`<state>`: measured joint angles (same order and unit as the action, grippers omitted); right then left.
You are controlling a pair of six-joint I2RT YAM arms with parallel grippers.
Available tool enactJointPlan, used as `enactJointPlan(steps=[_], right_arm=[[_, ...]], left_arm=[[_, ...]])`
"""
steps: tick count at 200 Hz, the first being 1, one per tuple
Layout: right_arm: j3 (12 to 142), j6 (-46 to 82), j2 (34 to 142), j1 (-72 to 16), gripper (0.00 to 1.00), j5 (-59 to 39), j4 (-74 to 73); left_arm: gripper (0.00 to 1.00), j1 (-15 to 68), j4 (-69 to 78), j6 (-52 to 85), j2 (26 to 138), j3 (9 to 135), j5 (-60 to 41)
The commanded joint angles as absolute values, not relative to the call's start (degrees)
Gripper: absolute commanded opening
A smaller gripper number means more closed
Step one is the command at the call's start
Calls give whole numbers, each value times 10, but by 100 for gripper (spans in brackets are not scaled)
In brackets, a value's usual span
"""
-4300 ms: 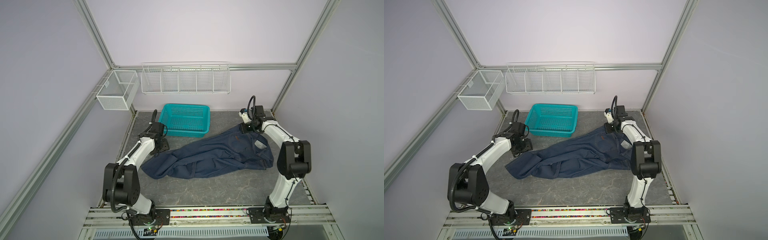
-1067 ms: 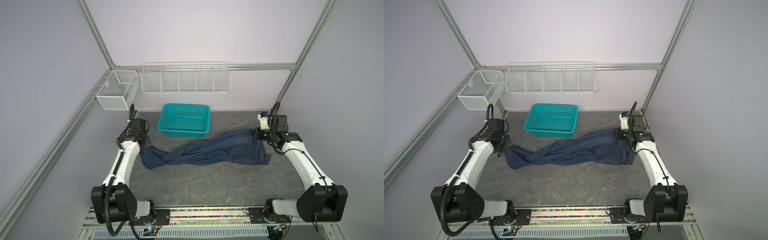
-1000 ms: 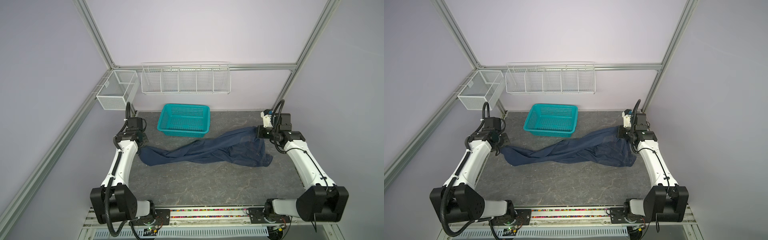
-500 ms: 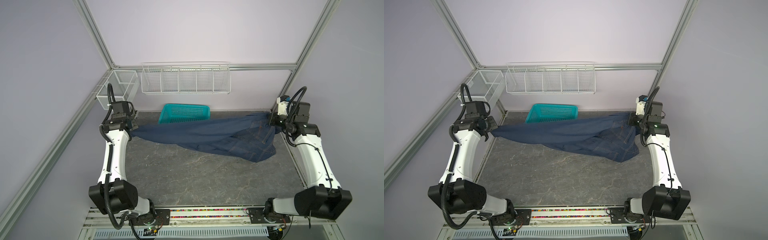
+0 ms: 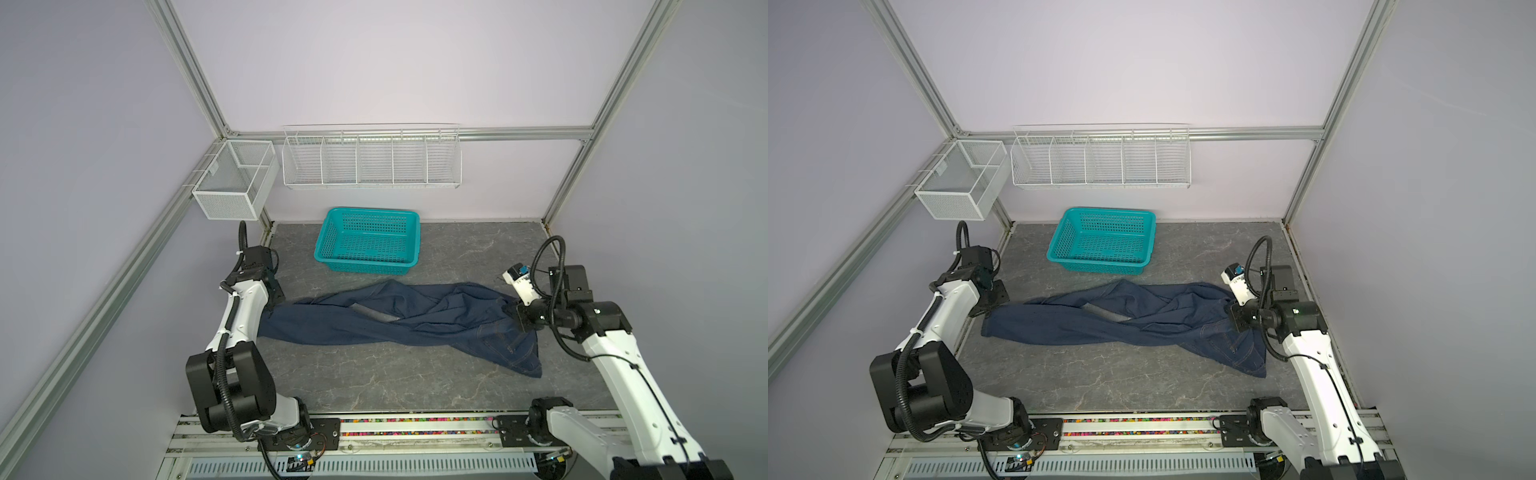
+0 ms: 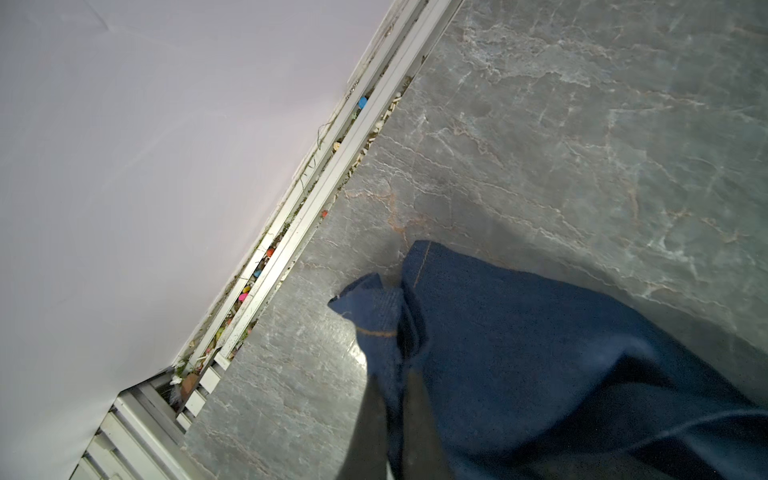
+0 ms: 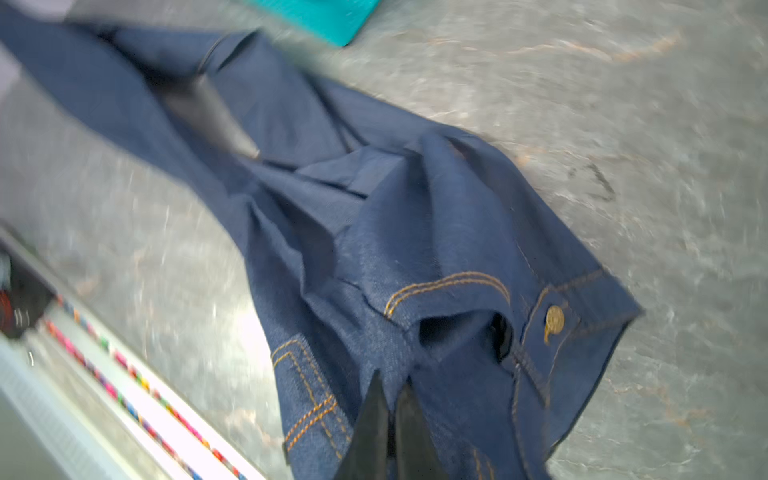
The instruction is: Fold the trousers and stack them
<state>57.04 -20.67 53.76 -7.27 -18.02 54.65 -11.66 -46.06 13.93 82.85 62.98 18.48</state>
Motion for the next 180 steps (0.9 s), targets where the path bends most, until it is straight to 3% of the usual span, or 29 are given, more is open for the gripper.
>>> enactJointPlan(steps=[1,39,67,98,118,131,149,180], right_arm=[[548,-353,493,-104,7,-203,628],[516,-452,511,-203,8,-103,688],[507,-424,536,-302,13,-109,664],[482,-402,591,-422,31,-83,631],[499,-392,611,-432,61,-67,613],[537,-379,614,-420,74,-59,603],[583,-380,614,-397,78,-82,601],[649,-402,624,-380,80,-87,635]], left_arm=[[0,-136,-418,159,808,609,211],[1,-146,-407,160,809,608,219],[9,-146,-447,163,807,634,196],[36,-146,-492,167,782,651,169],[51,-146,-518,170,758,652,125],[58,-145,-531,165,739,649,89],[61,-125,-534,191,705,630,23],[67,-28,-545,280,660,584,-5]])
